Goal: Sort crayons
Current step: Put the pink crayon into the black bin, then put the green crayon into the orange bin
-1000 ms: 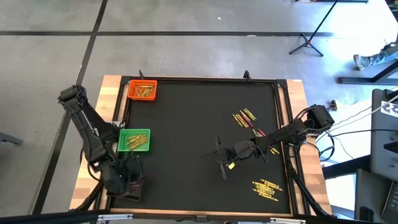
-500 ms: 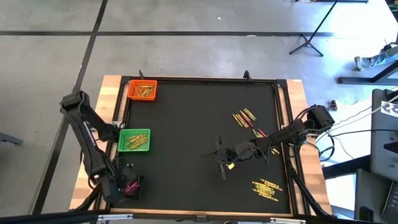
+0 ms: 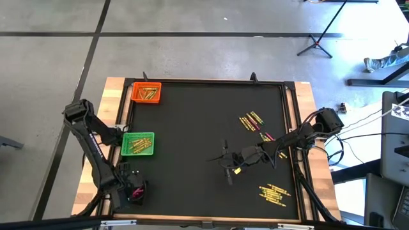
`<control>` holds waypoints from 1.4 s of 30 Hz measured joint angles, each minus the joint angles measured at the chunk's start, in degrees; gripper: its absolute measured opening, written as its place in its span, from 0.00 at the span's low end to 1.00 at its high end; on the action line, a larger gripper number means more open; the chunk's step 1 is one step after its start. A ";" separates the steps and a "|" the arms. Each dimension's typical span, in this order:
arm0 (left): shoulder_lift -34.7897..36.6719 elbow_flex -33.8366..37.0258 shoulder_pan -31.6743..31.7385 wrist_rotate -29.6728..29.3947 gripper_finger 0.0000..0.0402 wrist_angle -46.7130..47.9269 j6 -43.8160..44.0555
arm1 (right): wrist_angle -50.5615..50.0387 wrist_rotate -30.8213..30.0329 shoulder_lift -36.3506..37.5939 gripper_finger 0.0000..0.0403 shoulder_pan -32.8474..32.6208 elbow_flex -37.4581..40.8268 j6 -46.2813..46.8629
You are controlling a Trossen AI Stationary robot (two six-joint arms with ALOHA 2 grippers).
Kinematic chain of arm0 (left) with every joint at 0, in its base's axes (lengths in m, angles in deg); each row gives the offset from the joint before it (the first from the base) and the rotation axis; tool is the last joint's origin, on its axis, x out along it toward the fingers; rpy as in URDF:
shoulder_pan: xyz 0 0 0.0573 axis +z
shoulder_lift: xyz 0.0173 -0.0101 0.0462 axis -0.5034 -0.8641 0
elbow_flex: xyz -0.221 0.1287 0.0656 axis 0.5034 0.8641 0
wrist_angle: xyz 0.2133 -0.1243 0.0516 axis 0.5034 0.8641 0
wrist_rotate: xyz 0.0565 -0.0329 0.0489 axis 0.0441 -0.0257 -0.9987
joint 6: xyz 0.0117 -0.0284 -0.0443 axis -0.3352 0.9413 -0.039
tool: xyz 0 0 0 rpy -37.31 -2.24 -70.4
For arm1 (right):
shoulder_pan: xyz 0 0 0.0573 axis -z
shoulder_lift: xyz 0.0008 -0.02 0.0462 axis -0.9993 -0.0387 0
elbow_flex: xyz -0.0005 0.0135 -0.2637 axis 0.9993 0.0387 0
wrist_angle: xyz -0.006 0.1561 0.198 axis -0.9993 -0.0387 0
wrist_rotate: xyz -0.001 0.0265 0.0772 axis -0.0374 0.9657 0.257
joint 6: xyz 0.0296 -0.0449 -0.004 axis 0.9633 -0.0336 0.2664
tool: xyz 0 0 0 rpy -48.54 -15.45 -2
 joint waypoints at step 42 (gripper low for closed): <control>6.50 27.17 45.79 -17.28 0.26 -86.25 -74.96 | -67.63 -13.51 23.23 0.45 37.62 0.00 9.46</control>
